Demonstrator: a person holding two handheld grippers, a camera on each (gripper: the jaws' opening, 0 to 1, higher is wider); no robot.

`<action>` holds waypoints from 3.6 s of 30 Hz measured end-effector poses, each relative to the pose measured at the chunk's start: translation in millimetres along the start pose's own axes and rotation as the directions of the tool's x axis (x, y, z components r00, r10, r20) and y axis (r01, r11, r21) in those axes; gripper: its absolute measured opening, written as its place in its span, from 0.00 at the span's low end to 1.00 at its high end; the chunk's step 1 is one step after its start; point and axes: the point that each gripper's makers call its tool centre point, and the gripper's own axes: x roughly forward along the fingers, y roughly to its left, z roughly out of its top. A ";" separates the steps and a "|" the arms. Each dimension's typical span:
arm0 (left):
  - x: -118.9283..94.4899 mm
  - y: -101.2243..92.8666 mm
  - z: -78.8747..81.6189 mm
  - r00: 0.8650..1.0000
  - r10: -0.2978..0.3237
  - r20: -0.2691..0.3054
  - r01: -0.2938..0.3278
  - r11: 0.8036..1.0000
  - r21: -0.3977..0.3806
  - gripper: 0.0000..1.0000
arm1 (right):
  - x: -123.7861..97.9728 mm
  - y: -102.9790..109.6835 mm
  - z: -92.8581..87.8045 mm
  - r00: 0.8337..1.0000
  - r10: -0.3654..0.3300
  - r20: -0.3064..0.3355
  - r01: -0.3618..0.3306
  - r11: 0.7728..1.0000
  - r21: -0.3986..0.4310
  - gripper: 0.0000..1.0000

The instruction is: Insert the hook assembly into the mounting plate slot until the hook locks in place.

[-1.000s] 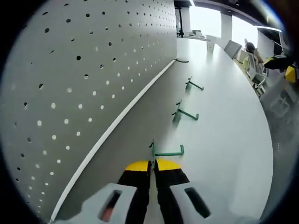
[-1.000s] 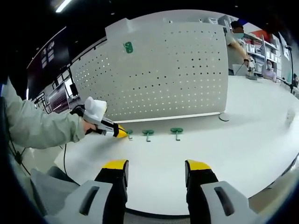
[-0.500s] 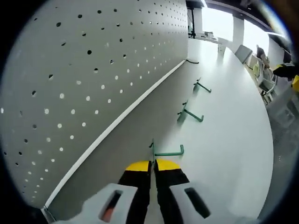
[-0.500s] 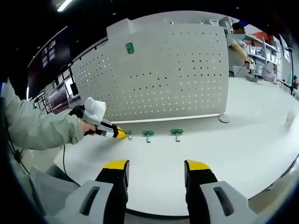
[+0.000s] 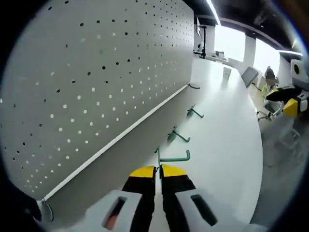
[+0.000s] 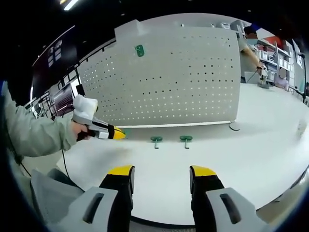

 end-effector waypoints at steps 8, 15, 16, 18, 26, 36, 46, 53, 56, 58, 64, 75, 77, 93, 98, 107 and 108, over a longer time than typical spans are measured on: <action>-31.8 -9.1 18.1 0.993 0.042 0.110 -0.039 0.999 -0.034 0.03 | 0.0 6.4 -0.4 1.000 0.027 0.000 -0.027 0.999 -0.033 0.44; -58.3 -20.1 26.4 0.983 0.072 0.168 -0.061 0.996 -0.068 0.03 | -0.9 12.9 0.2 0.999 0.054 0.002 -0.054 0.997 -0.049 0.44; -63.9 -21.0 28.7 0.979 0.086 0.183 -0.073 0.994 -0.076 0.03 | -1.0 13.2 0.3 0.998 0.056 0.002 -0.056 0.997 -0.049 0.44; -72.7 -22.4 31.1 0.974 0.105 0.201 -0.087 0.992 -0.093 0.03 | -1.1 13.4 0.5 0.998 0.060 0.002 -0.060 0.997 -0.043 0.43; -99.9 -32.5 43.5 0.950 0.147 0.276 -0.121 0.986 -0.112 0.03 | -3.0 16.2 2.1 0.997 0.083 0.008 -0.083 0.996 -0.033 0.43; -122.2 -45.6 57.2 0.918 0.172 0.356 -0.124 0.981 -0.152 0.03 | -8.5 31.7 13.5 0.989 0.145 0.038 -0.142 0.988 -0.068 0.36; -136.0 -51.2 62.9 0.890 0.194 0.413 -0.142 0.978 -0.153 0.03 | -17.5 56.0 55.7 0.967 0.225 0.117 -0.211 0.970 -0.124 0.33; -144.5 -54.9 68.5 0.869 0.204 0.451 -0.145 0.976 -0.160 0.03 | -21.1 80.7 79.5 0.945 0.293 0.148 -0.267 0.948 -0.173 0.28; -146.8 -57.2 71.3 0.864 0.201 0.461 -0.140 0.977 -0.163 0.03 | -22.3 91.0 87.1 0.933 0.322 0.158 -0.293 0.938 -0.184 0.26; -149.6 -60.2 75.0 0.857 0.199 0.475 -0.140 0.978 -0.158 0.03 | -23.2 98.9 92.6 0.923 0.346 0.168 -0.316 0.931 -0.184 0.25; -154.2 -70.1 85.3 0.846 0.177 0.503 -0.121 0.982 -0.144 0.03 | -23.4 119.9 107.5 0.897 0.398 0.192 -0.361 0.911 -0.201 0.24; -162.6 -80.9 98.9 0.830 0.148 0.538 -0.090 0.987 -0.133 0.03 | -25.5 148.6 123.2 0.855 0.470 0.220 -0.434 0.880 -0.193 0.21; -164.5 -84.6 102.5 0.823 0.138 0.551 -0.079 0.989 -0.128 0.03 | -26.5 151.8 126.5 0.848 0.479 0.228 -0.442 0.876 -0.194 0.19; -175.6 -111.6 127.1 0.783 0.063 0.618 -0.009 0.996 -0.091 0.03 | -30.2 159.9 144.0 0.809 0.508 0.295 -0.487 0.861 -0.149 0.14; -176.4 -115.1 129.9 0.777 0.049 0.628 0.007 0.996 -0.086 0.03 | -31.1 159.5 145.0 0.806 0.509 0.304 -0.491 0.860 -0.139 0.13; -179.1 -121.4 135.7 0.763 0.027 0.645 0.025 0.997 -0.072 0.03 | -33.0 159.3 148.6 0.785 0.526 0.328 -0.531 0.843 -0.080 0.06; -179.6 -121.2 136.5 0.761 0.028 0.648 0.025 0.997 -0.073 0.03 | -33.2 160.2 147.1 0.785 0.528 0.325 -0.539 0.840 -0.064 0.06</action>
